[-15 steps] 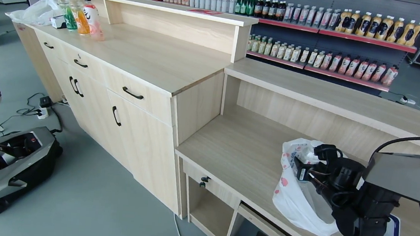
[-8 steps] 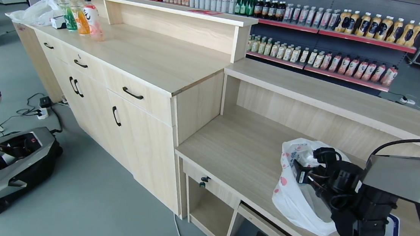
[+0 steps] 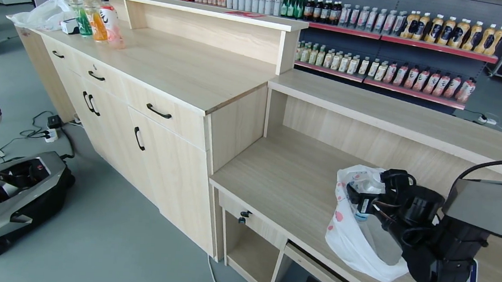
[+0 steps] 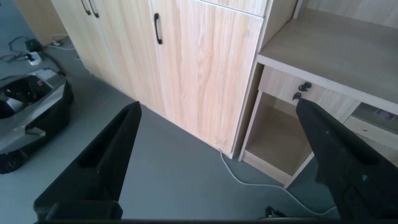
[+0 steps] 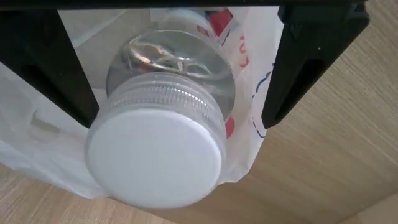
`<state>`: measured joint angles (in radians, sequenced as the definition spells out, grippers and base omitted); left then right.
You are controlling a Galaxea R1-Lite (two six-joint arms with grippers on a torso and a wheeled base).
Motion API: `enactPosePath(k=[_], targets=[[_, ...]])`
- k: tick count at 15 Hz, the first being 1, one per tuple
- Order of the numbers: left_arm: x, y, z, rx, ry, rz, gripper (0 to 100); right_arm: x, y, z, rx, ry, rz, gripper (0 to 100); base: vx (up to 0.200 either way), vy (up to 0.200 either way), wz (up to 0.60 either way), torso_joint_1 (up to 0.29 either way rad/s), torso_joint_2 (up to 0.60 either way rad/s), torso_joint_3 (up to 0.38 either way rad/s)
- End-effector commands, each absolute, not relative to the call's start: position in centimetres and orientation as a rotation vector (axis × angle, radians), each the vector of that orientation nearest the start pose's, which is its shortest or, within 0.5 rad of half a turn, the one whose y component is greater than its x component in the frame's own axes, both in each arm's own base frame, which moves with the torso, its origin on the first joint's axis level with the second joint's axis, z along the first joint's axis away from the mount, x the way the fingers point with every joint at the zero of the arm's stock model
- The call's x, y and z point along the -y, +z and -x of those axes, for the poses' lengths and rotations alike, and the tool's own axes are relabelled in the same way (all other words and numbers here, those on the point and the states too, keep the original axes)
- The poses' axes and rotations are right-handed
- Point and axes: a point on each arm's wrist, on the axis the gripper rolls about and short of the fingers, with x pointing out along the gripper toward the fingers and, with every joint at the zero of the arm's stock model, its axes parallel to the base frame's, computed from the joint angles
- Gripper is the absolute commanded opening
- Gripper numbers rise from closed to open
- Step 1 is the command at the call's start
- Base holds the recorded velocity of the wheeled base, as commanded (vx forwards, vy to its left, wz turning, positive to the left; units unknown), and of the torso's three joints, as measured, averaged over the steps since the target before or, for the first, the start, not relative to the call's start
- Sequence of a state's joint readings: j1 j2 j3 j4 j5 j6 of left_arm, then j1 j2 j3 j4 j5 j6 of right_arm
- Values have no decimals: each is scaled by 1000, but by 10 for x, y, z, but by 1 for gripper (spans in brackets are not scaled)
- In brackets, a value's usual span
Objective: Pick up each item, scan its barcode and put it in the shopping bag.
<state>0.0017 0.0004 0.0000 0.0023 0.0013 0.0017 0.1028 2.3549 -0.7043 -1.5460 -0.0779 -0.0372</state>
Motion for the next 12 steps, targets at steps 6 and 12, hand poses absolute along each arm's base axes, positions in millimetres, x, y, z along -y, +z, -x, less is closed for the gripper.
enactPosePath(k=[6,12], targets=[[0,75,23,-3,3,-2,100,11,172,-259,-47,-110,261,100,0,0,0,0,0,0],[0,75,23,-2,3,-2,100,40,233,-233,16,-278,343,100,0,0,0,78,-157,-71]])
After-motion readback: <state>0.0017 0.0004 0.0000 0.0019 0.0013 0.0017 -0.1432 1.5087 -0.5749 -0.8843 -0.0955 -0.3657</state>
